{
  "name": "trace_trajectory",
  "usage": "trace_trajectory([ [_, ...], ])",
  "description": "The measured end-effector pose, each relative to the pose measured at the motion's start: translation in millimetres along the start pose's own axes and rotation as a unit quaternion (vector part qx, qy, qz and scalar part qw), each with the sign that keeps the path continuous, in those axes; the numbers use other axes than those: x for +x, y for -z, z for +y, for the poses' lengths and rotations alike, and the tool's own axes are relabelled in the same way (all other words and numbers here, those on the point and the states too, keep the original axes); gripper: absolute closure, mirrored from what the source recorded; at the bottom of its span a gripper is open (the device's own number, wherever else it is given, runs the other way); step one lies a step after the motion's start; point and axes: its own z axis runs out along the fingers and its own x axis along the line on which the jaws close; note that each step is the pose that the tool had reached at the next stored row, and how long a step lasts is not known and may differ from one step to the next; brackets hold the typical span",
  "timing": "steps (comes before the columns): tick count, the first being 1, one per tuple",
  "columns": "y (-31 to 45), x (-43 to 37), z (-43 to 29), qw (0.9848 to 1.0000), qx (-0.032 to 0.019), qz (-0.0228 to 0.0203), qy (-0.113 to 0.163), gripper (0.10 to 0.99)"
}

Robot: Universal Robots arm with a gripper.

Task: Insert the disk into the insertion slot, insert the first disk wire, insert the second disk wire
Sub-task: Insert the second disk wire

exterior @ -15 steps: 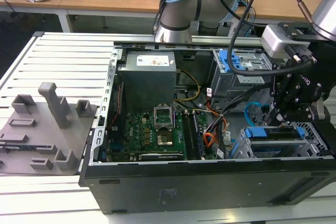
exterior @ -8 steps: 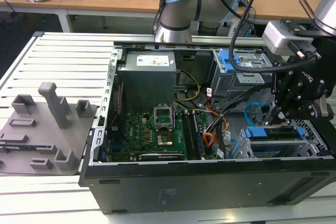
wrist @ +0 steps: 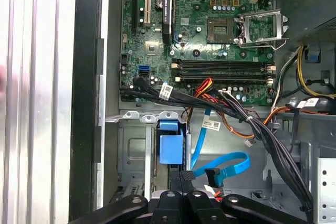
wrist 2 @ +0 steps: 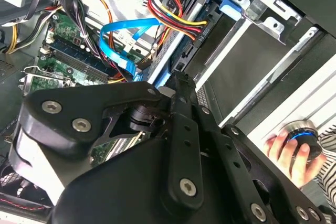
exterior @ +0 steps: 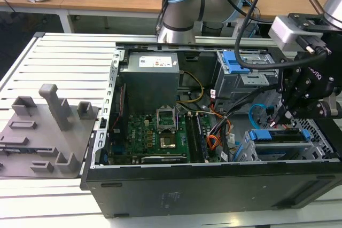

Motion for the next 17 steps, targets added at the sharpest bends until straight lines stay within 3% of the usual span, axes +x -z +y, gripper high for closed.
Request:
trace_trajectory([
  [3, 0.1, 0.0, 0.0, 1.0000, 0.0000, 0.0000, 0.000, 0.973],
  [6, 0.1, 0.0, 0.0, 1.0000, 0.0000, 0.0000, 0.000, 0.784],
  [11, 0.1, 0.0, 0.0, 1.0000, 0.0000, 0.0000, 0.000, 0.784],
  [13, 0.2, 0.0, 0.0, 0.9997, 0.0005, 0.0012, 0.024, 0.784],
  [15, 0.1, 0.0, 0.0, 0.9984, 0.0012, 0.0026, 0.057, 0.784],
  [17, 0.1, 0.0, 0.0, 0.9976, 0.0015, 0.0032, 0.069, 0.784],
])
